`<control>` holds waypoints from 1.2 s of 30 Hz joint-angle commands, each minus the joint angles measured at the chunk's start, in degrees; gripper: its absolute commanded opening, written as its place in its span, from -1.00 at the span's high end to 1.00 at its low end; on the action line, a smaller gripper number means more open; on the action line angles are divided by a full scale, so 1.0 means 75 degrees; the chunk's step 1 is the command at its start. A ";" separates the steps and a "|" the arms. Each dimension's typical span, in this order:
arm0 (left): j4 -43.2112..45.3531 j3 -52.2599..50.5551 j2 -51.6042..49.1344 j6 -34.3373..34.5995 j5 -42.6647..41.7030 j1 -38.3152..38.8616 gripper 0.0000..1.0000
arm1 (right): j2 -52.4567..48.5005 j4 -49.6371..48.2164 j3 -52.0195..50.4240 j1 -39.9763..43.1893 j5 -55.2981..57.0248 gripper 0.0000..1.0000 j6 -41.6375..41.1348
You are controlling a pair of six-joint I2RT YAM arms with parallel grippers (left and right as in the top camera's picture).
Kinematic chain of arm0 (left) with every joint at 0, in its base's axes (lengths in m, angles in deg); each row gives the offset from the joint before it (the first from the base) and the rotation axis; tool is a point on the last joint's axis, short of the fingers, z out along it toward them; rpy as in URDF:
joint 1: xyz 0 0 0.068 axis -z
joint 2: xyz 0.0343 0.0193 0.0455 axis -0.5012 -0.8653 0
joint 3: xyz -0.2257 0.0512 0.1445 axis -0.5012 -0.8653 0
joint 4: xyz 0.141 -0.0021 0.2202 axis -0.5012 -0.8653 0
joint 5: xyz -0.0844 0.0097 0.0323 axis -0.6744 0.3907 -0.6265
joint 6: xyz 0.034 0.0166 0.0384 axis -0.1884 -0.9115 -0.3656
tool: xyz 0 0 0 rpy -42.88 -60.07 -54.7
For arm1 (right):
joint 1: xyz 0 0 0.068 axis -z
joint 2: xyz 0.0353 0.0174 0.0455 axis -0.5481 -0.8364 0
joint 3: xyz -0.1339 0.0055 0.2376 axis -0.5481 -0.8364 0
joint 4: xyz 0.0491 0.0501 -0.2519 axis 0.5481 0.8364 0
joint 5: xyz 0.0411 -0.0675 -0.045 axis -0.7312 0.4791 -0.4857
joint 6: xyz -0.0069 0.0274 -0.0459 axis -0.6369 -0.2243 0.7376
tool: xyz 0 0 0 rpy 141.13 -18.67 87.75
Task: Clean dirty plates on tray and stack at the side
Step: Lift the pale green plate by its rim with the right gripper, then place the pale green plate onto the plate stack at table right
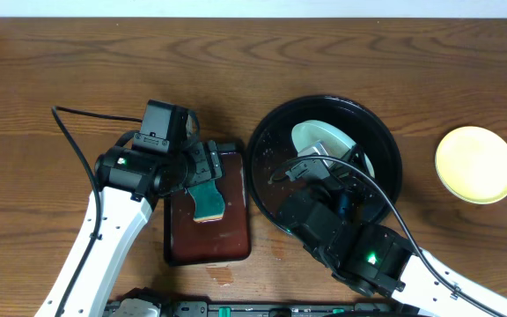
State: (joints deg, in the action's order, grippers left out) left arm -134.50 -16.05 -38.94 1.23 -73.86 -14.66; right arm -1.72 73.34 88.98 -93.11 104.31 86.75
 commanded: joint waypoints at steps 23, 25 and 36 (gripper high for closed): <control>-0.0035 0.0105 0.0020 -0.0096 0.0070 -0.0032 -0.68 | 0.0035 -0.0227 0.0160 0.0309 -0.0335 0.98 -0.0061; -0.0035 0.0105 0.0020 -0.0096 0.0070 -0.0032 -0.67 | -0.0006 -0.0143 0.0160 0.0376 -0.0175 0.98 -0.0119; -0.0035 0.0105 0.0020 -0.0099 0.0070 -0.0032 -0.68 | 0.0353 0.0181 0.0160 0.2917 -0.3675 0.98 -0.3416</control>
State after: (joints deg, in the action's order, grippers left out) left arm -134.53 -16.05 -38.94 0.86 -73.73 -14.66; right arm -1.06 74.67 89.00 -78.23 88.60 69.58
